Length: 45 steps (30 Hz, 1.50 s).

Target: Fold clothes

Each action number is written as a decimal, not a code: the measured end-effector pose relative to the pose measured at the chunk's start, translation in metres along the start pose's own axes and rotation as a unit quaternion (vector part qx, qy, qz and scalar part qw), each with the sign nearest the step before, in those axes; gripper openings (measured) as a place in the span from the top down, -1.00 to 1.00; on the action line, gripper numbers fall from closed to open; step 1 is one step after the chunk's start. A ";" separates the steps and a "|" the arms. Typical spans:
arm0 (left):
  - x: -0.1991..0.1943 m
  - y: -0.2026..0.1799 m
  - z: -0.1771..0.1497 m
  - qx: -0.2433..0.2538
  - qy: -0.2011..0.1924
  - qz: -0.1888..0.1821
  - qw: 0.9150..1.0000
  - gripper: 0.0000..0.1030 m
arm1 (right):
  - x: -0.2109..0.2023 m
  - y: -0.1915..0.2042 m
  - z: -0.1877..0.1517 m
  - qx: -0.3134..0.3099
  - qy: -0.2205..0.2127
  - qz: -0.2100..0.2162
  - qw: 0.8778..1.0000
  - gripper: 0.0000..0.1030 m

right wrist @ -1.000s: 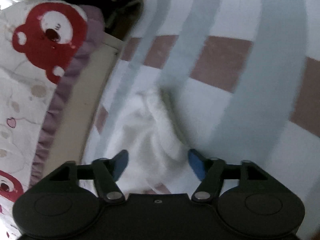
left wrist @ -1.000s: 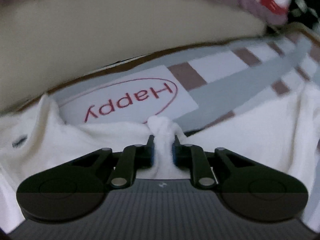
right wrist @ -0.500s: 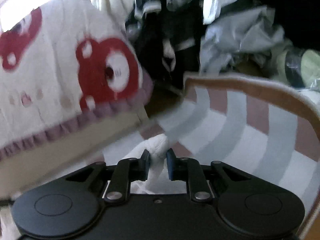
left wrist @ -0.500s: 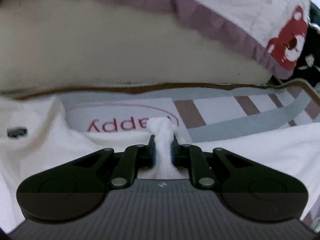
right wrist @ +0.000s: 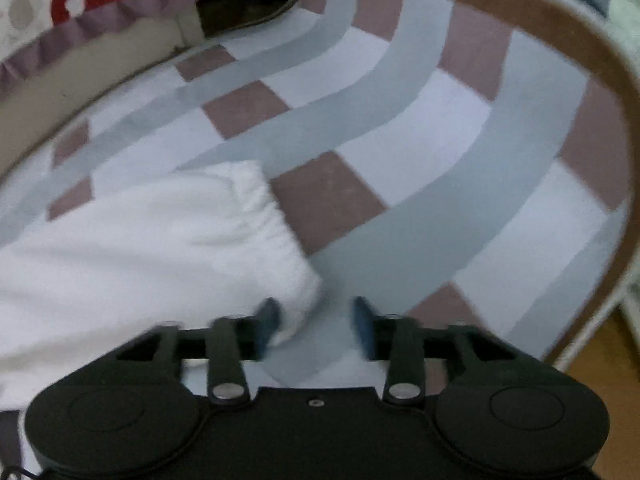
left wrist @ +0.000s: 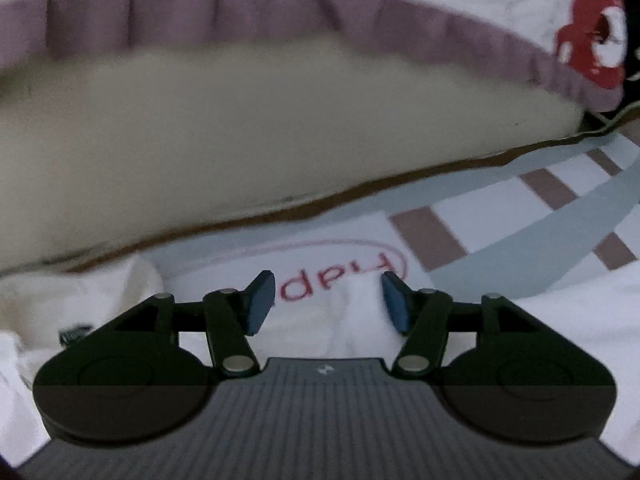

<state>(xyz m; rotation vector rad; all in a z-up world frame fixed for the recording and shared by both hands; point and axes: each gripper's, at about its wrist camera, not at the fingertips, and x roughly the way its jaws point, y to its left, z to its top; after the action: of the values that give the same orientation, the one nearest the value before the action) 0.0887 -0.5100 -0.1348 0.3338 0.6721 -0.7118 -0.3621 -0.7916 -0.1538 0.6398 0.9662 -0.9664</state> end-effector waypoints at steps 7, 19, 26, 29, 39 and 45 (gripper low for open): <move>-0.013 0.022 0.007 -0.051 0.003 -0.021 0.998 -0.30 | -0.026 -0.004 0.026 0.017 -0.148 0.082 0.985 -0.28; 0.014 0.037 -0.023 -0.051 0.091 -0.120 0.987 -0.32 | 0.040 0.040 0.010 -0.053 -0.164 0.068 0.983 0.22; 0.001 0.056 -0.009 -0.134 -0.007 -0.079 0.988 -0.32 | -0.004 0.055 0.009 -0.083 -0.266 -0.071 0.958 0.49; -0.007 0.069 0.001 -0.124 -0.030 -0.057 0.990 -0.34 | 0.015 0.049 0.011 -0.064 -0.216 -0.095 0.970 0.48; 0.014 0.079 -0.028 0.016 0.069 -0.042 0.997 -0.39 | 0.028 0.043 0.011 -0.044 -0.185 -0.094 0.977 0.48; 0.028 0.065 -0.032 0.050 0.065 -0.038 0.996 -0.16 | 0.027 0.046 0.009 -0.046 -0.187 -0.094 0.977 0.48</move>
<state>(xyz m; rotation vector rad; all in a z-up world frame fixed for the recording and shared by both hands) 0.1350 -0.4617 -0.1733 0.4519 0.7765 -0.8026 -0.3111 -0.7890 -0.1722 0.2764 0.7370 -1.1538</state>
